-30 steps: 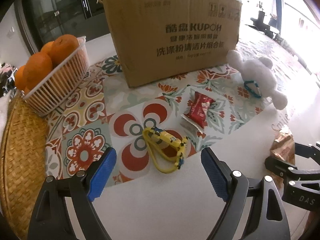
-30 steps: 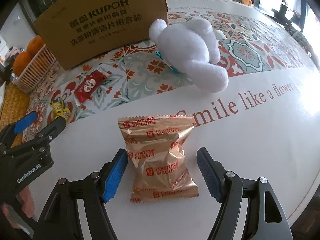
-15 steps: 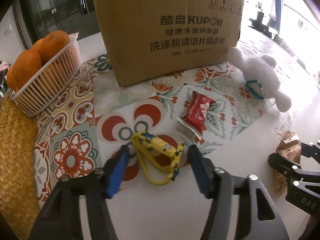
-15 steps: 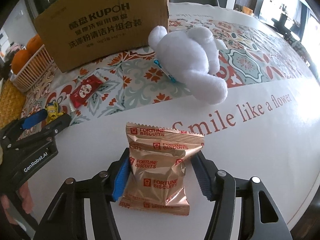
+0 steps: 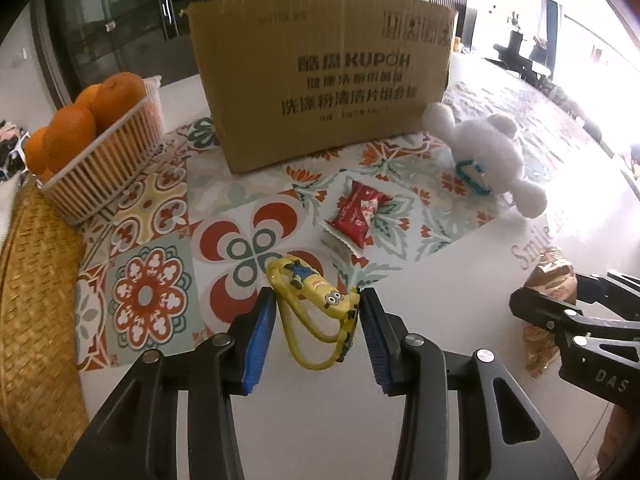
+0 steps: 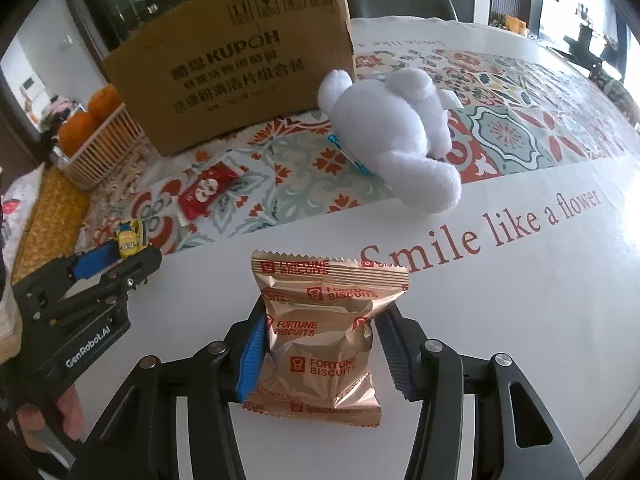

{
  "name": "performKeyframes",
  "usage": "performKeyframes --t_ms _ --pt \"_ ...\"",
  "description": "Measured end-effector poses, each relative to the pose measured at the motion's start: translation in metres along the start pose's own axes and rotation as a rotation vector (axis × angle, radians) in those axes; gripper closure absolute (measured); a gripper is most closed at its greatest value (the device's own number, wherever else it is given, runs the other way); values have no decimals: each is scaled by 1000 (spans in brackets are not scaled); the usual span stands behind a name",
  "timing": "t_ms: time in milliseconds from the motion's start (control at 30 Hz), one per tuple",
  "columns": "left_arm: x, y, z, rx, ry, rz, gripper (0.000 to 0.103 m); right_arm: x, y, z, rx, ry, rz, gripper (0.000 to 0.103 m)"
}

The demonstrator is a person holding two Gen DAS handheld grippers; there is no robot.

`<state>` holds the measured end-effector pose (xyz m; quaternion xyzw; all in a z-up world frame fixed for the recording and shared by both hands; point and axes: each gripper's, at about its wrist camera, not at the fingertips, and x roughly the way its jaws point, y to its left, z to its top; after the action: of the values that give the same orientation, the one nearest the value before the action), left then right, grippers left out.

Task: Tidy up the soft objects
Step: 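Lift the biscuits bag with the right tool while the left tool carries the keychain over the box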

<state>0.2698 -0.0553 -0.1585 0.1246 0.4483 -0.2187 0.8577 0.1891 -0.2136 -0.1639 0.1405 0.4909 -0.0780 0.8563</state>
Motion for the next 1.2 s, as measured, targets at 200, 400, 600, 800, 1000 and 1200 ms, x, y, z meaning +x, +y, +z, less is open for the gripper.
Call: performKeyframes --t_ms 200,400,600,800,1000,1200 --pt "-24 -4 -5 -39 -32 10 60 -16 -1 1 -19 -47 42 50" --pt "-43 -5 -4 -95 -58 12 60 -36 -2 6 -30 -106 91 50" --pt "-69 -7 3 -128 -117 38 60 -56 -1 14 -43 -169 130 50" --pt "-94 -7 13 -151 -175 59 60 -74 3 26 -56 -234 170 50" --pt "-112 -4 29 -178 -213 76 60 -92 8 46 -72 -309 209 50" --pt "-125 1 47 -192 -269 113 60 -104 12 69 -89 -373 232 50"
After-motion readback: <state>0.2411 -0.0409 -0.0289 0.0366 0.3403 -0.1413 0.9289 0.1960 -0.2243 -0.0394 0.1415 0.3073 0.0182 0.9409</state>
